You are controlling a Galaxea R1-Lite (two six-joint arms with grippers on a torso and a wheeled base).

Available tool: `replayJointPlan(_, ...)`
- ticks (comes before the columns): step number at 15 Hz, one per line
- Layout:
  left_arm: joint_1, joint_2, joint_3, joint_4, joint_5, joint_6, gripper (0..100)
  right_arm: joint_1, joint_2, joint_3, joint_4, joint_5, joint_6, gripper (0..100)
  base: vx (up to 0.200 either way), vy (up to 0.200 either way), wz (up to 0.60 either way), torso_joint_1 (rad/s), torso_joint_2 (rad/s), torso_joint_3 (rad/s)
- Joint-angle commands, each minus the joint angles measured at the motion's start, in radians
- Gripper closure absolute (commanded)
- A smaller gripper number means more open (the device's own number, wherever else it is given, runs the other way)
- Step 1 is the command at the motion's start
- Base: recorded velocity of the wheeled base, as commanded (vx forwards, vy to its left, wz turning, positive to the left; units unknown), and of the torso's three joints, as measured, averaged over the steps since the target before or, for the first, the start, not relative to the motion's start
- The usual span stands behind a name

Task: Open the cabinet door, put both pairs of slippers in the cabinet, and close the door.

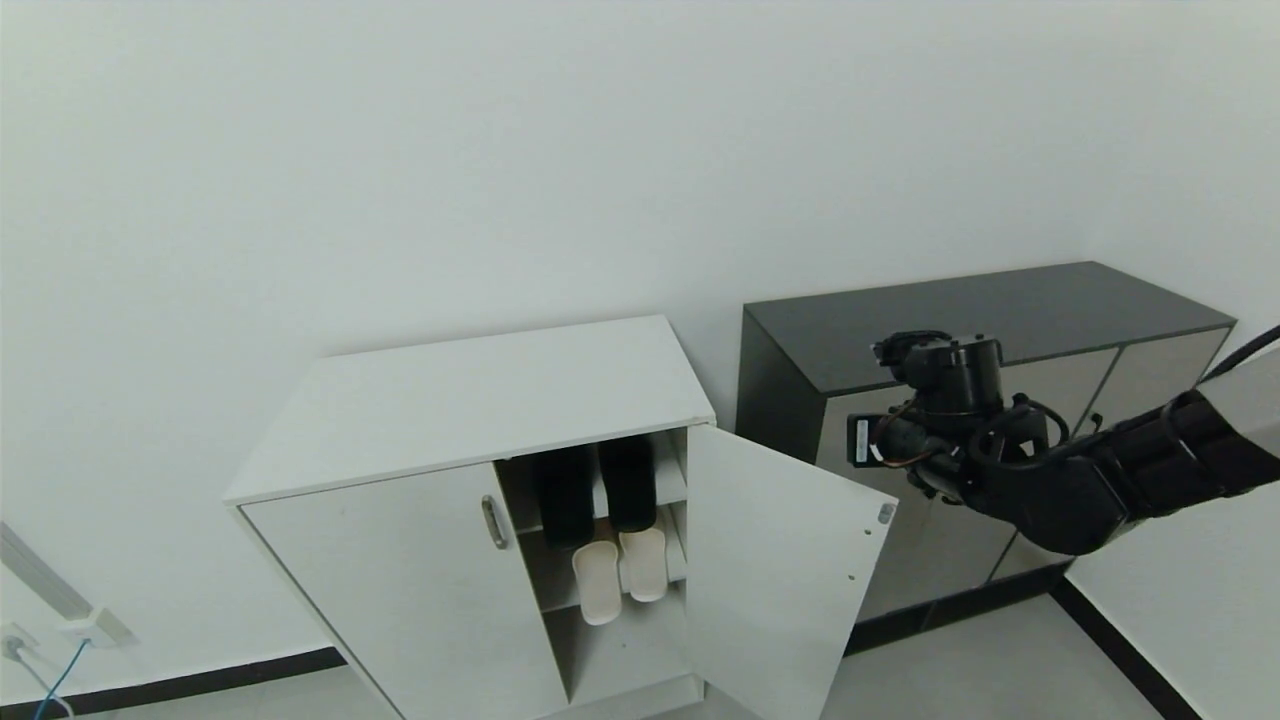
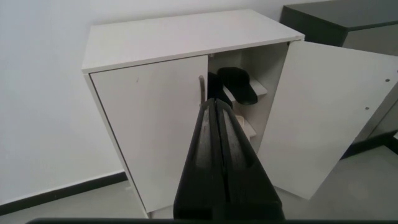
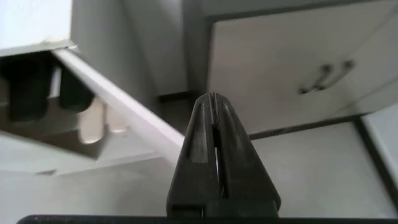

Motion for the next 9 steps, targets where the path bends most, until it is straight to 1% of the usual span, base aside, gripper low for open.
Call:
replayJointPlan(1, 0.001, 0.0, 0.0, 0.0, 0.0, 0.0, 100, -0.013, 0.07, -0.013, 0.0, 0.007, 0.004, 100, 0.0, 0.0, 0.0, 0.0, 0.0, 0.0)
replayJointPlan(3, 0.001, 0.0, 0.0, 0.0, 0.0, -0.003, 100, -0.015, 0.098, -0.005, 0.001, 0.032, 0.004, 100, 0.0, 0.0, 0.0, 0.0, 0.0, 0.0)
replayJointPlan(9, 0.001, 0.0, 0.0, 0.0, 0.0, -0.005, 100, -0.015, 0.181, -0.024, -0.017, 0.035, 0.006, 100, 0.0, 0.0, 0.0, 0.0, 0.0, 0.0)
